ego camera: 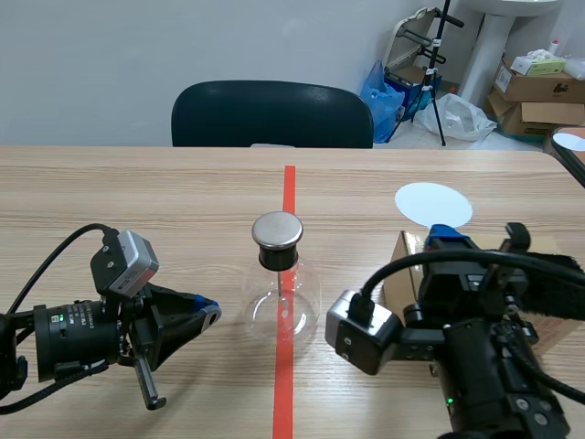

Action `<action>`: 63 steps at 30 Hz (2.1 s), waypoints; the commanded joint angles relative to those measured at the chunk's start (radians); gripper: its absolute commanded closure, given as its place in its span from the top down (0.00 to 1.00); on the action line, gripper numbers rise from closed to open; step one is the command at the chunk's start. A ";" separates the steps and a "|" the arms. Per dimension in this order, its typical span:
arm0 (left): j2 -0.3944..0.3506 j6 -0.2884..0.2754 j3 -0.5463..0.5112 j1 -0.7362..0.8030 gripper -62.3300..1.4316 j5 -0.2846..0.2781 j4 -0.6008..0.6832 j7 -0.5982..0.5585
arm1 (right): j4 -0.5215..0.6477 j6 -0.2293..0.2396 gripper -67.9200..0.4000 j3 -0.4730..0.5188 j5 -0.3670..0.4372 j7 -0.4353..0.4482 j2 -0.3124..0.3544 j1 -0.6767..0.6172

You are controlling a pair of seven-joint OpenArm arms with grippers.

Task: Do the electroscope experiment

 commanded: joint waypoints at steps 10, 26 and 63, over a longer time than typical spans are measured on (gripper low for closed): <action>-0.074 -0.072 -0.100 0.124 0.07 -0.005 0.124 -0.121 | 0.024 -0.171 0.02 0.336 0.005 0.367 -0.183 -0.123; -0.175 -0.111 -0.622 0.761 0.07 0.031 0.708 -0.267 | -0.089 -0.254 0.02 0.680 0.242 0.828 -0.246 -0.112; -0.181 -0.111 -0.658 0.814 1.00 0.106 0.765 -0.289 | -0.378 -0.254 0.02 0.757 0.241 1.016 -0.185 0.003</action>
